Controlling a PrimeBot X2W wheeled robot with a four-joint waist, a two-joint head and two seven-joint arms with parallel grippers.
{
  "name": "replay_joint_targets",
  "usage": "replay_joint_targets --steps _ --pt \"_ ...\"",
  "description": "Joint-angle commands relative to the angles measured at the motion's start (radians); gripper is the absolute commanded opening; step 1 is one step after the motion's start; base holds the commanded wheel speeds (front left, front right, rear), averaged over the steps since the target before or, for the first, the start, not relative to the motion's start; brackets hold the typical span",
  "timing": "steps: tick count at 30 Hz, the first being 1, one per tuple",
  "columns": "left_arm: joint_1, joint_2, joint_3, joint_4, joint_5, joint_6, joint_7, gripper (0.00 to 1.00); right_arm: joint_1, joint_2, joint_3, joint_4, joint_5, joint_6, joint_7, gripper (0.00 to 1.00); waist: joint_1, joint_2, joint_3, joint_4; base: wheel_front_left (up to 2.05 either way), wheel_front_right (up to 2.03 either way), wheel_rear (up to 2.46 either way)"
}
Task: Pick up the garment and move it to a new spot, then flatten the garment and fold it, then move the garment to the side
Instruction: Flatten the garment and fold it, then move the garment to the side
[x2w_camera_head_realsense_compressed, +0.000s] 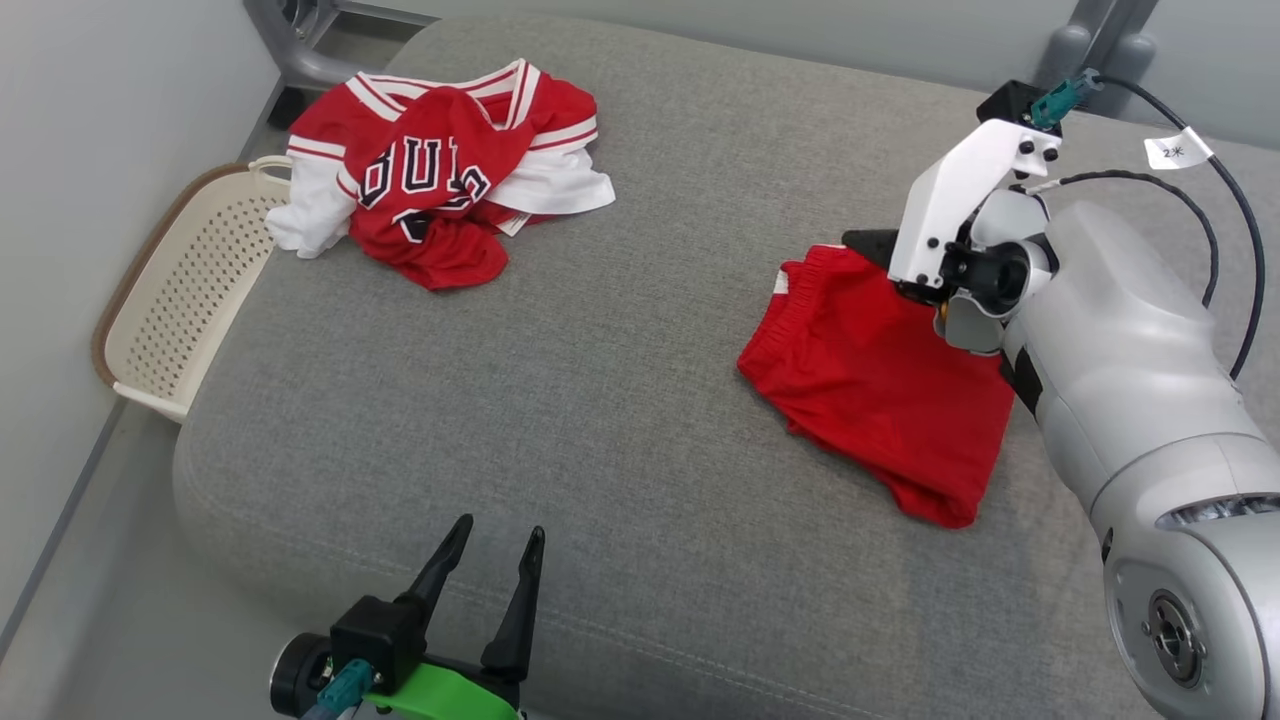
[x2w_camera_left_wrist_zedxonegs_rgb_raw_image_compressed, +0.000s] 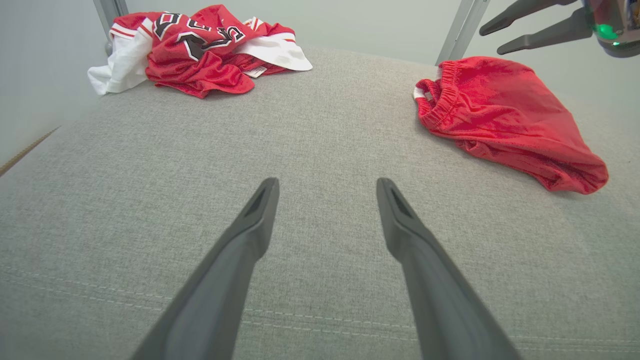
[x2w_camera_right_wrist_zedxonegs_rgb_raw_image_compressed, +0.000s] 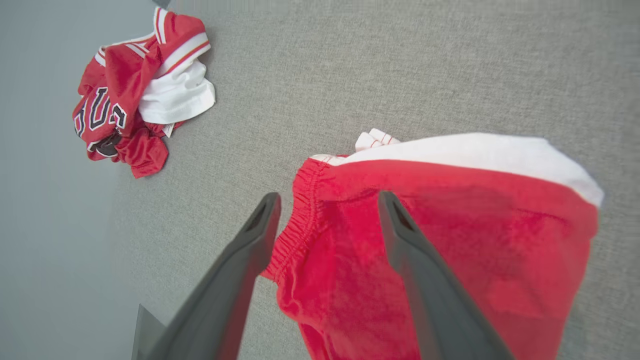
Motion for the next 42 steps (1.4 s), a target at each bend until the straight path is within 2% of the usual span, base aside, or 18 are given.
replay_joint_targets --steps 1,10,17,30,42 --pt "-0.007 0.002 0.005 -0.003 0.002 0.002 0.0 1.0 -0.011 -0.003 0.002 0.002 0.001 0.0 -0.009 1.0 0.0 0.0 -0.01 -0.029 0.0 0.0 0.0" --pt "0.02 0.005 0.039 -0.022 0.009 0.009 0.0 1.0 0.04 -0.022 -0.089 0.005 -0.068 0.0 -0.015 1.0 0.0 0.0 -0.037 -0.137 0.0 0.0 0.0" --pt "0.015 0.006 0.053 -0.03 0.014 0.008 0.0 1.0 0.105 -0.035 -0.184 0.004 -0.138 0.0 -0.011 1.0 0.0 0.0 -0.034 -0.173 0.0 0.0 0.0" --pt "-0.013 -0.003 0.03 -0.022 0.013 0.0 0.0 1.0 0.172 -0.003 -0.321 0.004 -0.235 0.0 0.008 1.0 0.0 0.0 0.003 -0.13 0.0 0.0 0.0" --pt "-0.02 -0.003 0.007 -0.009 0.003 -0.001 0.0 1.0 0.214 -0.001 -0.274 0.006 -0.167 0.0 0.031 1.0 0.0 0.0 0.013 -0.084 0.0 0.0 0.0"
